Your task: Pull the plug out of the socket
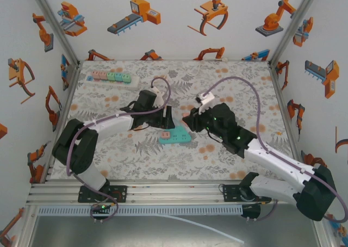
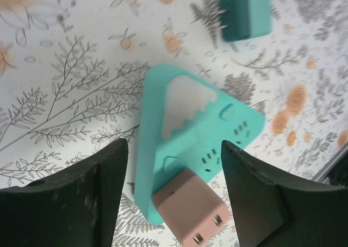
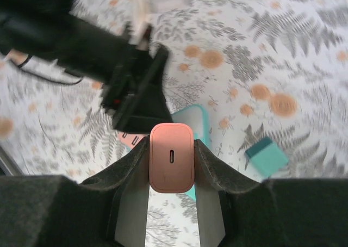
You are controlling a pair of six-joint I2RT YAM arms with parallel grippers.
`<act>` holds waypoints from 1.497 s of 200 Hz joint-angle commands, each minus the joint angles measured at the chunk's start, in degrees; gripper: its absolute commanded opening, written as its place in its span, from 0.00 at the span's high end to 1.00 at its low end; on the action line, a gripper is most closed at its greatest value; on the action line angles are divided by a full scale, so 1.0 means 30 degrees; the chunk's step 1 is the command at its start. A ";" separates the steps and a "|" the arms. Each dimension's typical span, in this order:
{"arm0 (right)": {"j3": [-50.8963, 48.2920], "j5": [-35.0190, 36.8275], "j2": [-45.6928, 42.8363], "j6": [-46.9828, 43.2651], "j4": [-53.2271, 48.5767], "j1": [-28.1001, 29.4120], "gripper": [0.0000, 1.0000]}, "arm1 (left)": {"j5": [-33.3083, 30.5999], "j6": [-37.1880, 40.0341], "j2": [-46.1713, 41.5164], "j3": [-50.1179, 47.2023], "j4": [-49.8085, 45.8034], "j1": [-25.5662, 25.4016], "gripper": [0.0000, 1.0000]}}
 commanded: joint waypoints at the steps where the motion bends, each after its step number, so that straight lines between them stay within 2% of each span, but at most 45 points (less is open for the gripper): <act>1: -0.1486 0.2530 -0.1153 0.7489 0.0391 -0.1113 0.91 | 0.0873 0.1224 -0.2268 -0.0812 0.1454 -0.0791 0.35; 34: -0.4432 0.2791 -0.1541 1.1547 0.1945 -0.2811 0.93 | 0.2768 0.3280 -0.5229 -0.2791 0.3560 -0.2440 0.31; 62: -0.6503 0.2672 -0.0139 1.2845 0.5113 -0.3499 0.93 | 0.3620 0.4051 -0.6809 -0.3543 0.4226 -0.2963 0.28; 84: -0.6949 0.2605 0.1804 1.2931 0.7077 -0.3530 0.92 | 0.3200 0.4288 -0.7430 -0.3650 0.4216 -0.2971 0.25; 112: -0.6949 0.1818 0.4534 1.2917 0.9468 -0.3567 0.85 | 0.1938 0.3783 -0.7489 -0.3563 0.4184 -0.2971 0.15; 137: -0.6920 0.1417 0.6383 1.3149 1.0777 -0.3559 0.77 | 0.1061 0.3378 -0.7524 -0.3670 0.4422 -0.2971 0.11; 180: -0.7193 0.1700 0.7526 1.3400 1.0967 -0.3559 0.54 | -0.0687 0.3373 -0.7862 -0.3965 0.4205 -0.2921 0.08; 202: -0.7653 0.2022 0.7316 1.3400 1.0958 -0.3562 0.47 | -0.1275 0.3321 -0.8035 -0.4057 0.4171 -0.2883 0.07; 255: -0.7959 0.2591 0.5666 1.2321 0.9558 -0.3560 0.41 | -0.2364 0.3011 -0.8157 -0.4031 0.3763 -0.2771 0.06; 282: -0.6951 0.2699 0.3643 0.9836 0.6709 -0.3453 0.38 | -0.3960 0.2166 -0.8084 -0.3709 0.2521 -0.2337 0.06; 299: -0.6378 0.3033 0.2318 0.7673 0.5621 -0.3033 0.38 | -0.3890 0.1147 -0.7979 -0.3684 0.1941 -0.1471 0.06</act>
